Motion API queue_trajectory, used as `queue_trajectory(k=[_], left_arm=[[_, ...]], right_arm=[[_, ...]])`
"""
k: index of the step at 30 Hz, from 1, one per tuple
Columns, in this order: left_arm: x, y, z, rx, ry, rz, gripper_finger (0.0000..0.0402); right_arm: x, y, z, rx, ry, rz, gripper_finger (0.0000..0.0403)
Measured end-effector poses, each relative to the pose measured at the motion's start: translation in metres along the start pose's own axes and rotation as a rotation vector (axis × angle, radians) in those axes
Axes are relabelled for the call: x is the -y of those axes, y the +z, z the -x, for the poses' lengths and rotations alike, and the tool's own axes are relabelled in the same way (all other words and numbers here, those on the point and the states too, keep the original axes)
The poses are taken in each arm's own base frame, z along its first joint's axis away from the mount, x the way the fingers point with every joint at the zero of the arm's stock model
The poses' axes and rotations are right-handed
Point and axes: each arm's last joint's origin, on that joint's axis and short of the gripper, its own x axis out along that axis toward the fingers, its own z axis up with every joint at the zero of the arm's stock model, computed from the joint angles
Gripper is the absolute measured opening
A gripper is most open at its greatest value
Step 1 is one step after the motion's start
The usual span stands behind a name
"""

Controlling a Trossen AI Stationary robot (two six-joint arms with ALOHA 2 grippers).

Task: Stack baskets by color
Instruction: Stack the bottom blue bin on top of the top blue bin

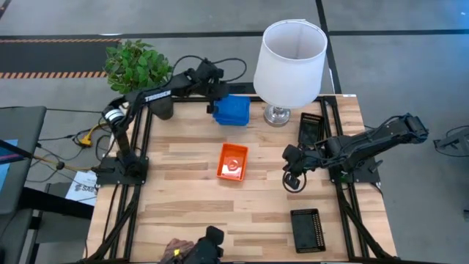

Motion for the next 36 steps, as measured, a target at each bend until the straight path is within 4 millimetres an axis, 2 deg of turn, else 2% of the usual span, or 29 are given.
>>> queue_trajectory(k=[4, 7, 13, 22, 27, 36], left_arm=[[-0.003, 0.001, -0.004, 0.025, -0.046, 0.009, 0.0], [0.001, -0.006, -0.014, -0.009, -0.085, 0.025, 0.0], [0.002, -0.011, -0.022, -0.025, -0.098, 0.048, 0.0], [0.001, -0.01, -0.021, -0.042, -0.073, 0.052, 0.0008], [0.002, -0.008, -0.022, -0.041, -0.075, 0.054, 0.0056], [0.001, -0.009, -0.021, -0.075, -0.041, 0.123, 0.018]], right_arm=[[0.0, 0.0, 0.0, 0.002, -0.001, 0.004, 0.0007], [0.0, 0.0, 0.0, 0.003, -0.007, 0.008, 0.0007], [0.001, 0.0, 0.0, -0.002, -0.011, 0.029, 0.0007], [0.001, 0.0, 0.0, -0.003, -0.01, 0.065, 0.0007], [0.001, -0.001, 0.0, -0.007, -0.012, 0.069, 0.0007], [0.001, -0.001, 0.0, -0.013, -0.009, 0.088, 0.0007]])
